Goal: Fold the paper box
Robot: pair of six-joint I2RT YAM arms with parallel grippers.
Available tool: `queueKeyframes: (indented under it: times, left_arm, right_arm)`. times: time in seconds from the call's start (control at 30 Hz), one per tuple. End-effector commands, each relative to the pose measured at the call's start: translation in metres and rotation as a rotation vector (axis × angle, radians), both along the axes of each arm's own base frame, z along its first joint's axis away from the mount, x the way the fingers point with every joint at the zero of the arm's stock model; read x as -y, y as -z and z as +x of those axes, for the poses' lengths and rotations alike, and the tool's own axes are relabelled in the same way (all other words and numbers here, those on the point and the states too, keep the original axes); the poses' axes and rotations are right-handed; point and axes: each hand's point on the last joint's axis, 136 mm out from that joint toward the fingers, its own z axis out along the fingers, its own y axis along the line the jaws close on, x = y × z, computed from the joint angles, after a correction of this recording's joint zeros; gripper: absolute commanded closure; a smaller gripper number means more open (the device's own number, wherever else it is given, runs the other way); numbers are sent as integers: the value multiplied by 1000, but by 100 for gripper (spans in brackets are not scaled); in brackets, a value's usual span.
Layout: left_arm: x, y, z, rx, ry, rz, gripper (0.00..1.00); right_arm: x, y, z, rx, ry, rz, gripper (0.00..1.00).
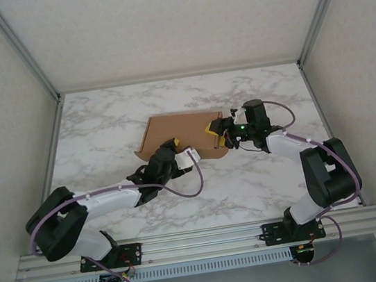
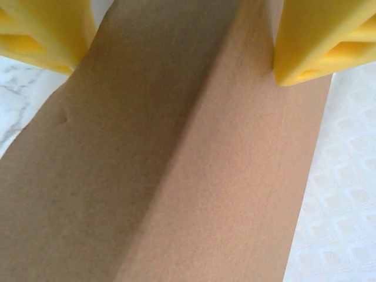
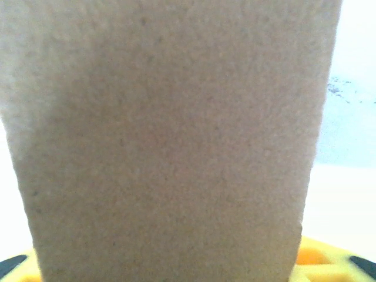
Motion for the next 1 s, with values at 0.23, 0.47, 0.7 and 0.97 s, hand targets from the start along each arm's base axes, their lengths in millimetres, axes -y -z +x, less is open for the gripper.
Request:
queueKeyframes:
  times: [0.23,0.47,0.7,0.97]
  left_arm:
    - [0,-76,-31,-77,15,-214,24]
    - [3,-114,-43,-125,25,-352,24]
    - [39,-151,-28,-272,-138,-642,29]
    - [100,-130,-24,-349,-312,-540,28]
  right_arm:
    - [20,24,5,-25,79,-202,53]
    - [31,19,12,21,139,-250,54]
    - [39,2,17,44,261,-272,56]
    - [42,-6,23,16,324,-309,55]
